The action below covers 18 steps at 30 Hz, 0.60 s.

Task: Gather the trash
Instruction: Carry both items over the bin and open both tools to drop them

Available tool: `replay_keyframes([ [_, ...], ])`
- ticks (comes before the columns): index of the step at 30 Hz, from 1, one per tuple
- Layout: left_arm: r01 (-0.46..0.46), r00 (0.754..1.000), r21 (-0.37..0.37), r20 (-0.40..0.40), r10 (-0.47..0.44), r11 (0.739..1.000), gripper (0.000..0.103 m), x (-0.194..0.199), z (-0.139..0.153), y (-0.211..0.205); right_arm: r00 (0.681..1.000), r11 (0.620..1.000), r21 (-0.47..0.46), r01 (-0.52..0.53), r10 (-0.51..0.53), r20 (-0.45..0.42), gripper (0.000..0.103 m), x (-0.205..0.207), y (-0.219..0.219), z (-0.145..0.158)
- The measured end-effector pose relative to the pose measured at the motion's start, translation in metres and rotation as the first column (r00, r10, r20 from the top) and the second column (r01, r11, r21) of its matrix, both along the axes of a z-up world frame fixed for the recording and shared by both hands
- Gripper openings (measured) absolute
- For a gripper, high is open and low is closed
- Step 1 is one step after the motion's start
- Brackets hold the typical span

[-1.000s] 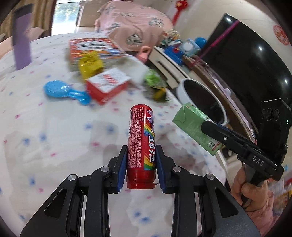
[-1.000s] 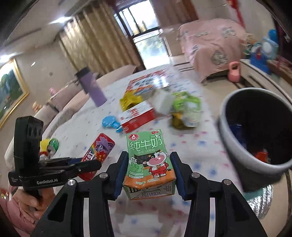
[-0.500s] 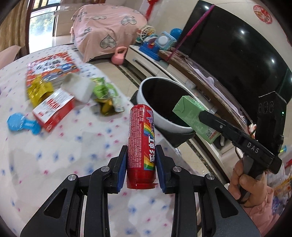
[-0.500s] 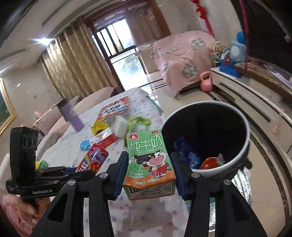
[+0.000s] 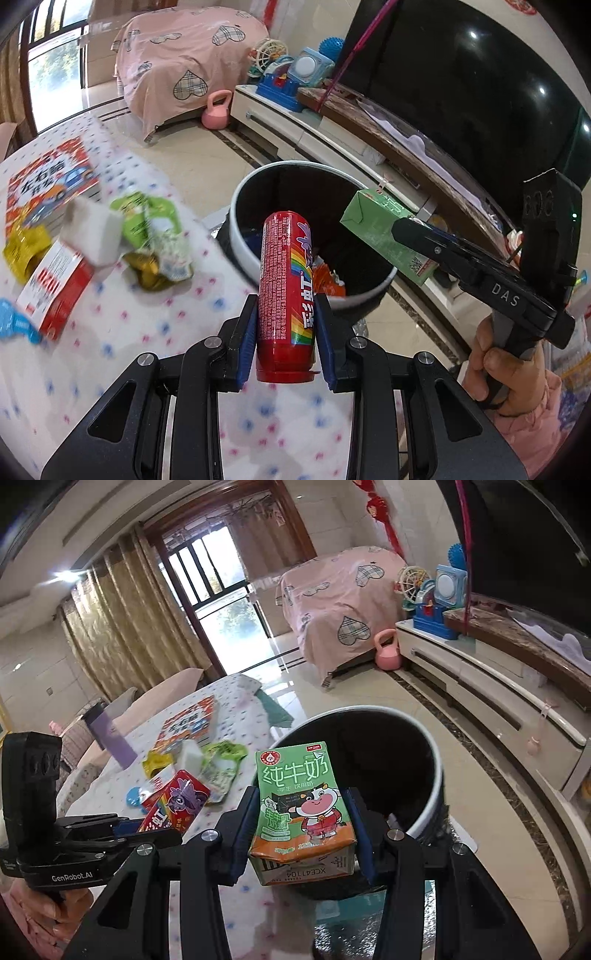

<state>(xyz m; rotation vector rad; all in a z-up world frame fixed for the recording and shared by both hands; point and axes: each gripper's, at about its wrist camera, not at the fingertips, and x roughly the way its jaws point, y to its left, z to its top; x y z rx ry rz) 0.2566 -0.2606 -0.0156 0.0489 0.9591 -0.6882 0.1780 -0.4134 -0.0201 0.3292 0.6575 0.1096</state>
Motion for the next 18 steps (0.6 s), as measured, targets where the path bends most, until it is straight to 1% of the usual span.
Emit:
replay_keyframes([
  [5, 0.024, 1.000, 0.035, 0.006, -0.025, 0.999, 0.028, 0.015, -0.001, -0.025, 1.000, 1.000, -0.005, 0.022, -0.022, -0.013, 0.047, 0.009, -0.015, -0.003],
  [9, 0.041, 0.999, 0.046, -0.024, -0.039, 0.998, 0.028, 0.026, -0.007, -0.037, 0.999, 1.000, -0.004, 0.028, -0.028, -0.030, 0.047, 0.018, -0.022, -0.007],
  [13, 0.045, 0.999, 0.065, -0.027, -0.043, 0.997, 0.028, 0.033, -0.012, -0.046, 0.998, 1.000, -0.015, 0.027, -0.028, -0.053, 0.048, 0.026, -0.027, -0.012],
  [18, 0.054, 0.997, 0.072, -0.051, -0.050, 0.996, 0.028, 0.041, -0.018, -0.055, 0.997, 0.999, -0.023, 0.027, -0.028, -0.071, 0.048, 0.035, -0.031, -0.016],
])
